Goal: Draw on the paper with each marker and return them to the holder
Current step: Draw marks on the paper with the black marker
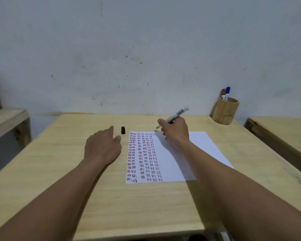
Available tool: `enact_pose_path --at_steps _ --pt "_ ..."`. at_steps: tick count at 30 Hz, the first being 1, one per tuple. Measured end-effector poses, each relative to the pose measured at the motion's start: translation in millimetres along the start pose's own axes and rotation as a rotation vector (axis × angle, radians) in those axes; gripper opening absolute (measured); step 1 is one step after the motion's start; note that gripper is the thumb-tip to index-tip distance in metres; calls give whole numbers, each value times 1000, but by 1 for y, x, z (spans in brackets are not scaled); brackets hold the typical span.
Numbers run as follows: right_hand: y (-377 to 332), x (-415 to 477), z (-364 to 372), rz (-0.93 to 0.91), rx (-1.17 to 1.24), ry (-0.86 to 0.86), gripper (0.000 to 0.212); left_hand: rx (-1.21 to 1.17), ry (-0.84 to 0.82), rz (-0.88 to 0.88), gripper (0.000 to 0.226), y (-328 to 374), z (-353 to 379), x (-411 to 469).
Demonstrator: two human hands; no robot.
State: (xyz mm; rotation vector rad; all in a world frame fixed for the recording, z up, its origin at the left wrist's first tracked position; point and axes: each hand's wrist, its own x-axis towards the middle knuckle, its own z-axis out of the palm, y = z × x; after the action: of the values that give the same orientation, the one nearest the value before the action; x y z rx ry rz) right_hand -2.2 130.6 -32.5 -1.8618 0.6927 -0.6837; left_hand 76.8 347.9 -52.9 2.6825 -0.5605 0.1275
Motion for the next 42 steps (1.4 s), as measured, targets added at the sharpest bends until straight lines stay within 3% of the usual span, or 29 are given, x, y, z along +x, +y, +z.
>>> enact_pose_path --at_steps 5,27,32,37,42 --pt "14 3 5 19 -58 11 26 177 -151 53 60 -8 6 6" --pt "18 9 9 0 -148 -56 29 184 -128 64 61 -9 8 4" --pt "16 6 7 6 -116 -36 26 145 -117 26 62 -7 6 3" --pt "12 11 3 57 29 -4 34 -156 76 46 53 11 -3 0" --pt "4 10 -8 98 175 -3 27 -130 58 145 43 11 2 21"
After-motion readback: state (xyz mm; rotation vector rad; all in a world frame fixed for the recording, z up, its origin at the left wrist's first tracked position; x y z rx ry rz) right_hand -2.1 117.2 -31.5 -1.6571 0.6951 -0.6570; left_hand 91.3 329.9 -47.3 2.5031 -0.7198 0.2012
